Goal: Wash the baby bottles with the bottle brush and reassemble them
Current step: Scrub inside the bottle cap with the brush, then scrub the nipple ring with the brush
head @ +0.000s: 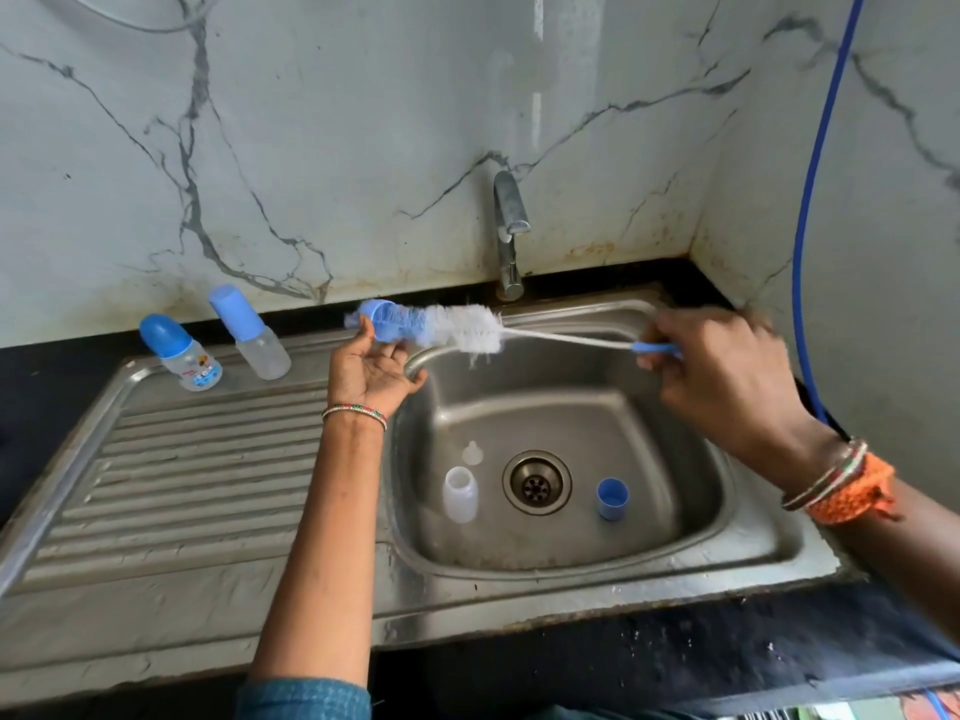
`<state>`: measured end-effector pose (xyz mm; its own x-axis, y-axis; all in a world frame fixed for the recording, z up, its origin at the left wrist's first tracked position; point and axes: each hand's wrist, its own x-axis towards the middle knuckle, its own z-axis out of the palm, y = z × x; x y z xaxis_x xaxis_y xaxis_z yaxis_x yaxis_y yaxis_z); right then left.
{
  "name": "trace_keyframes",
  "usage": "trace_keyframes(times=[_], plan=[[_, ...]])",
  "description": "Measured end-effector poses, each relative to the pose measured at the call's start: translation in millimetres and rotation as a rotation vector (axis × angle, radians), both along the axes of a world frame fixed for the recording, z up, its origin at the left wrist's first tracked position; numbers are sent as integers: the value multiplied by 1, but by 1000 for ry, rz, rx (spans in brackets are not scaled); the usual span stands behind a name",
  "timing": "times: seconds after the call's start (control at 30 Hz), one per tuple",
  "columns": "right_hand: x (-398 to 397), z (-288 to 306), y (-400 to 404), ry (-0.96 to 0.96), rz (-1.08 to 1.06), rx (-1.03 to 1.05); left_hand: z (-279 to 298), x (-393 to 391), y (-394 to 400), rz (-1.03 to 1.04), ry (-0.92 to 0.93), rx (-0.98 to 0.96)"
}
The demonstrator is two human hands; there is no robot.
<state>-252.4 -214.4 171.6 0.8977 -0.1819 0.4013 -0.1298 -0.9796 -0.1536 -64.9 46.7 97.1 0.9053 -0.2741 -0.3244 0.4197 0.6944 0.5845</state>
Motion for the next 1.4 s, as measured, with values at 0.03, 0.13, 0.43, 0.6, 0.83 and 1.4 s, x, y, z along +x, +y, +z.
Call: trace_keyframes(times=[0.03,0.13,0.43,0.6,0.83,1.4], plan=[[-1,-1,0,-161,25,-153,-1,0,-1,7,-1,21],[-2,-2,1,-310,47,-235,-2,-2,-3,-29,-15,54],[1,-3,-4,379,-15,240,-1,-4,3,-97,-80,35],[-3,-11,-6,-303,52,-128,1,-11,-5,-8,-30,90],[-13,-11,-39,567,2,988,26,-14,48,295,-128,177],[43,-59,-46,357,-12,752,-116,32,-61,-743,-459,1487]])
